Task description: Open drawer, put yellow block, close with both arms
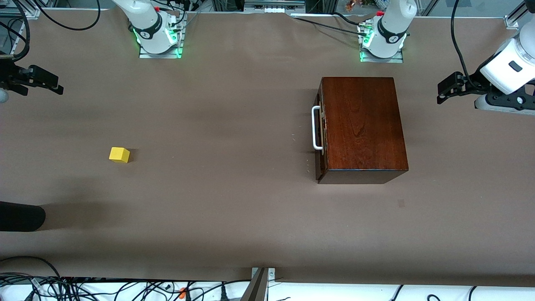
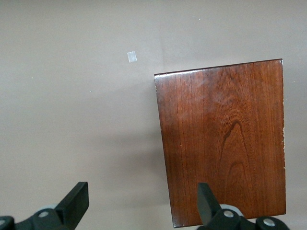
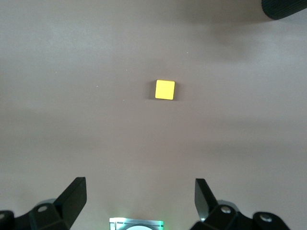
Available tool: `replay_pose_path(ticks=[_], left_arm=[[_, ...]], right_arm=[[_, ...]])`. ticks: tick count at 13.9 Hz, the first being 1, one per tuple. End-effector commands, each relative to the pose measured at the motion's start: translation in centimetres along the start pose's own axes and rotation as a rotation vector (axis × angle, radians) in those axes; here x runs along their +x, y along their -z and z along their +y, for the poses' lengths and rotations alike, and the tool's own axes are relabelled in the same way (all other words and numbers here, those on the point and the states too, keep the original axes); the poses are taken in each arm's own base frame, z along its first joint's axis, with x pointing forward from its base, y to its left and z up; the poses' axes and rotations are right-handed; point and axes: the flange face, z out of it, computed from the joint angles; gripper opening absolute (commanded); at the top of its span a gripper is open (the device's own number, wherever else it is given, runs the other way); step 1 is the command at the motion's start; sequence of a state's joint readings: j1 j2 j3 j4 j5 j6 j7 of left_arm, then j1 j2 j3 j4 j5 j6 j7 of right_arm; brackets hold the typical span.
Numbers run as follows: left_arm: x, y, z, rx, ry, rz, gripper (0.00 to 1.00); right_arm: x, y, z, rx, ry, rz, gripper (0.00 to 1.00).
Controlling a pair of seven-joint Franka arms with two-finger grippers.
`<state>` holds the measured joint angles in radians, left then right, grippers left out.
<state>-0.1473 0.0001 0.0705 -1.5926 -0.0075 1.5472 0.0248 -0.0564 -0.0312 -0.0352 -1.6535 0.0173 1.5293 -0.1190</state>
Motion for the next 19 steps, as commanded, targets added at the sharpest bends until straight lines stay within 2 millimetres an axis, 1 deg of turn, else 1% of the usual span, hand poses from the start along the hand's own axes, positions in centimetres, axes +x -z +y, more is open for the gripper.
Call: replay_pose_path(ticks=[1,9,10,11,13,15,17,18,19], left_arm=[[0.0,0.7,0.3,0.008,-0.001,0.007,1.00],[-0.1,0.7,0.3,0.008,-0.002,0.004,1.00],[-0.1,0.8,0.5,0.008,-0.005,0.004,1.00],[-0.2,0.8,1.2,0.009,-0.016,0.001,1.00],[-0.3,0.5,4.7,0.012,-0.015,-0.007,1.00],[-0.5,0.3,9.3,0.017,-0.001,-0.003,1.00],[-1.1,-0.3,14.5,0.021,0.007,-0.008,1.00],[-1.4,-1.2,17.2,0.031,0.015,-0.020,1.00],[-1.7,-2.1,20.6,0.033,0.037,-0.016,1.00]], right_arm=[[0.1,0.5,0.3,-0.006,0.005,-0.007,1.00],[0.1,0.4,0.3,-0.005,0.005,-0.012,1.00],[0.1,0.4,0.3,-0.005,0.005,-0.012,1.00],[0.1,0.4,0.3,-0.005,0.005,-0.012,1.00],[0.1,0.4,0.3,-0.005,0.005,-0.012,1.00],[0.1,0.4,0.3,-0.005,0.005,-0.012,1.00],[0.1,0.4,0.3,-0.005,0.005,-0.012,1.00],[0.1,0.4,0.3,-0.005,0.005,-0.012,1.00],[0.1,0.4,0.3,-0.005,0.005,-0.012,1.00]])
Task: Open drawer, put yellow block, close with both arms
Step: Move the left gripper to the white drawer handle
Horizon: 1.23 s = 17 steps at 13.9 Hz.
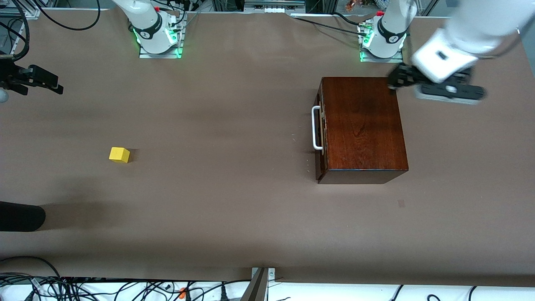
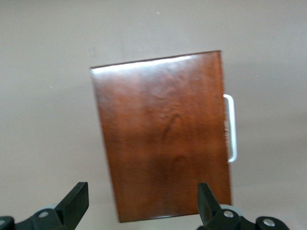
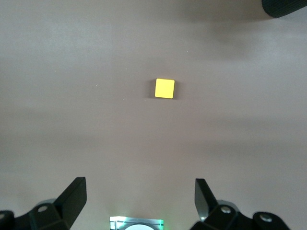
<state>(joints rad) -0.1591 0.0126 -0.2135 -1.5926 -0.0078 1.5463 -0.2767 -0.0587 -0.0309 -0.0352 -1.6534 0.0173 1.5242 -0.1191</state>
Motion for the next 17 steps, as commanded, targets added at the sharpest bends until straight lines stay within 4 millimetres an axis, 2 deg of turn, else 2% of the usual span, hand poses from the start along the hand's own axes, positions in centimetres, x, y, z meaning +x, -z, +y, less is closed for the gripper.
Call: replay_pose_path(ticks=[1,4,6,7,14,17], left_arm=[[-0.5,-1.6,7.8,0.017,0.068,0.017,1.00],[-2.7,-5.2,17.0,0.108,0.064,0.036,1.00],[-3.5,-7.8,21.4,0.149,0.044,0.035,1.00],[-3.6,-9.1,22.4,0.168,0.044,0.027,1.00],[-0.1,-18.1,23.2,0.235,0.051,0.002,1.00],[0.3,-21.1,23.8,0.246,0.049,0.005,1.00]], right_arm=[[0.1,0.5,0.2,-0.006,0.007,-0.007,1.00],[0.1,0.5,0.2,-0.006,0.007,-0.007,1.00],[0.1,0.5,0.1,-0.006,0.008,-0.007,1.00],[0.1,0.5,0.1,-0.006,0.008,-0.007,1.00],[0.1,0.5,0.1,-0.006,0.008,-0.007,1.00],[0.1,0.5,0.2,-0.006,0.007,-0.007,1.00]])
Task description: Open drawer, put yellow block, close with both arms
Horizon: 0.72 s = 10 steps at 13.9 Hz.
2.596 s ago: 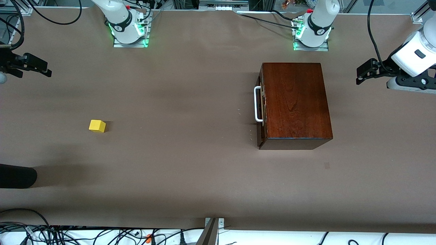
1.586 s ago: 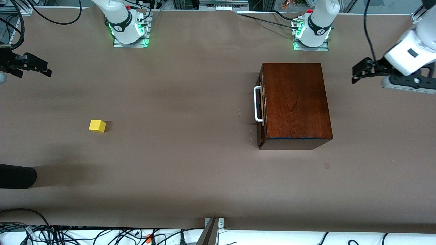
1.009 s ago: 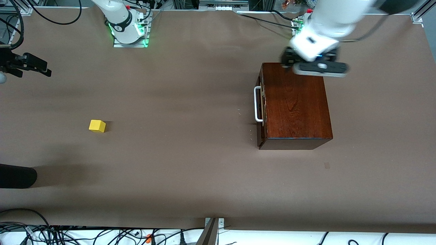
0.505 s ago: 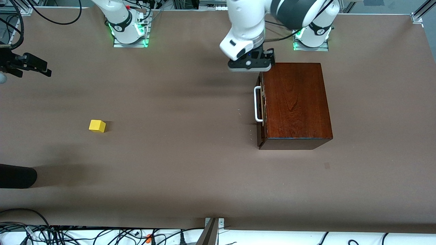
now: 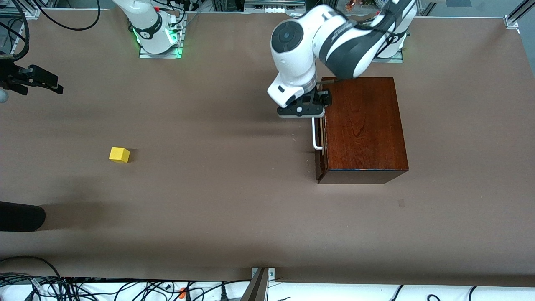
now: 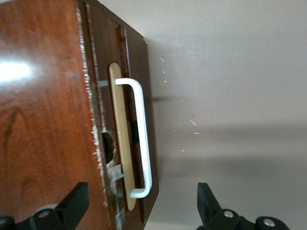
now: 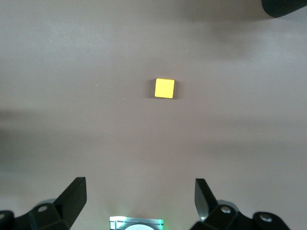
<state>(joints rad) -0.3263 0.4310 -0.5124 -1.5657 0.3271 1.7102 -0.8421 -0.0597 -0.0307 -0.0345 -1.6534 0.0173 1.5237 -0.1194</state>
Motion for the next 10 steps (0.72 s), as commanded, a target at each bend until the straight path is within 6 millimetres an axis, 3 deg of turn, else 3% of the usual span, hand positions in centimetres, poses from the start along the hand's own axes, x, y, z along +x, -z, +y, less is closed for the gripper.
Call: replay_pose_path(ticks=[1,10], left_arm=[[0.4,-1.8,1.2,0.027,0.029,0.034,1.00],[1.2,-8.6,2.9,0.060,0.033,0.037,1.00]], right_arm=[[0.1,0.6,0.2,-0.006,0.007,-0.005,1.00],[0.1,0.7,-0.3,-0.006,0.015,-0.002,1.00]])
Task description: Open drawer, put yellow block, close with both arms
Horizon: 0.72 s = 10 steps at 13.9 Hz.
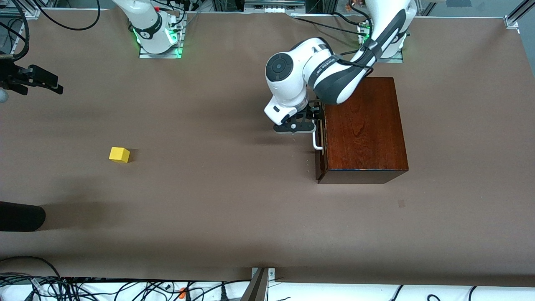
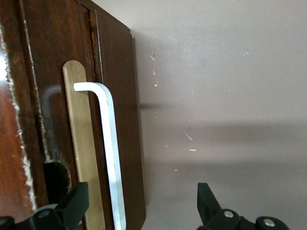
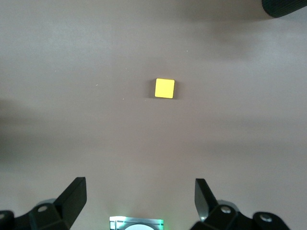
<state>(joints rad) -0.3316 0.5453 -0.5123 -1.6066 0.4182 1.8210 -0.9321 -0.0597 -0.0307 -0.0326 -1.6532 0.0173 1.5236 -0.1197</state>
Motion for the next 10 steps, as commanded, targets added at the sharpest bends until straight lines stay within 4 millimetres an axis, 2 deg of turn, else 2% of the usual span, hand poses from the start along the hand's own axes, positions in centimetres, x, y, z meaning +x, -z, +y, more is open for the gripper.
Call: replay_pose_path(ticks=[1,4,10], left_arm=[[-0.1,-1.6,0.6,0.032,0.001,0.028,1.00],[0.3,-3.1,1.0,0.025,0.010,0.015,1.00],[0.2,-4.0,2.2,0.038,0.026,0.038,1.00]], right_arm=[[0.1,0.7,-0.3,-0.006,0.015,-0.002,1.00],[0.1,0.7,-0.5,-0.003,0.016,-0.001,1.00],[0.0,0.8,-0.5,0.000,0.017,0.000,1.00]])
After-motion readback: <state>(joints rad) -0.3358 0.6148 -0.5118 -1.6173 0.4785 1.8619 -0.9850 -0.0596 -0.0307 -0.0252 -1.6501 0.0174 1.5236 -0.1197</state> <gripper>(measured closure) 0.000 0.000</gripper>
